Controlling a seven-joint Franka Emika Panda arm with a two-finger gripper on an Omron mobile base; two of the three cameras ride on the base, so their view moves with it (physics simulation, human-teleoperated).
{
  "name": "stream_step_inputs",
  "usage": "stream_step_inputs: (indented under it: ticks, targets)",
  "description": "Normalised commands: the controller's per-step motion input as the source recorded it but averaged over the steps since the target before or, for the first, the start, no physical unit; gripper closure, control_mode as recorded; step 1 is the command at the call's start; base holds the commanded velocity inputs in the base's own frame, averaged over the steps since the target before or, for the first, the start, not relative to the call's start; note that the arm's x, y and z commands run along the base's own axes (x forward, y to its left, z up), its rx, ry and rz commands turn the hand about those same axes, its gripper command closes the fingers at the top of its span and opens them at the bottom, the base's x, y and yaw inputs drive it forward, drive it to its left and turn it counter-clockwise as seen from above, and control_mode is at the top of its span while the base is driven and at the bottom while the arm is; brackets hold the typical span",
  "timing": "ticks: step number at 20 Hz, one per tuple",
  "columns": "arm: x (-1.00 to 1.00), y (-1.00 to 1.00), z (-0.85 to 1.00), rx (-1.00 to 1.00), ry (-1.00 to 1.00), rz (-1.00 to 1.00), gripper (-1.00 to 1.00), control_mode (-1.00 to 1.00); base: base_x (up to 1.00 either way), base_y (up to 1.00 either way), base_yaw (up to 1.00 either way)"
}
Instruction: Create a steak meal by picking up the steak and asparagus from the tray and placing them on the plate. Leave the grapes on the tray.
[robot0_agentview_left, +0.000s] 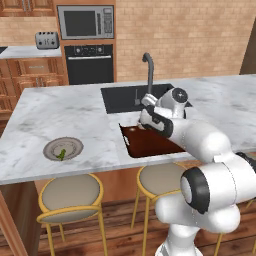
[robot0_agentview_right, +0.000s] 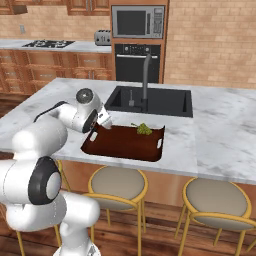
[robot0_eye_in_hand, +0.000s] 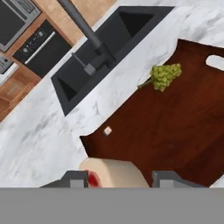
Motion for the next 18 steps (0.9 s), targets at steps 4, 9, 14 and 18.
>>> stream_step_inputs:
  ticks: [4, 9, 14, 18]
  targets:
    - [-0.33, 0.92, 0.97, 0.01, 0.1, 0.01, 1.0, -1.0, 0.0, 0.0, 0.0]
    - [-0.23, 0.96, 0.59, 0.01, 0.11, 0.01, 1.0, -1.0, 0.0, 0.0, 0.0]
    - [0.04, 0.86, -0.17, 0.05, 0.1, 0.07, 1.0, -1.0, 0.0, 0.0, 0.0]
    - [0.19, 0.78, -0.51, 0.04, 0.07, 0.1, 1.0, -1.0, 0.0, 0.0, 0.0]
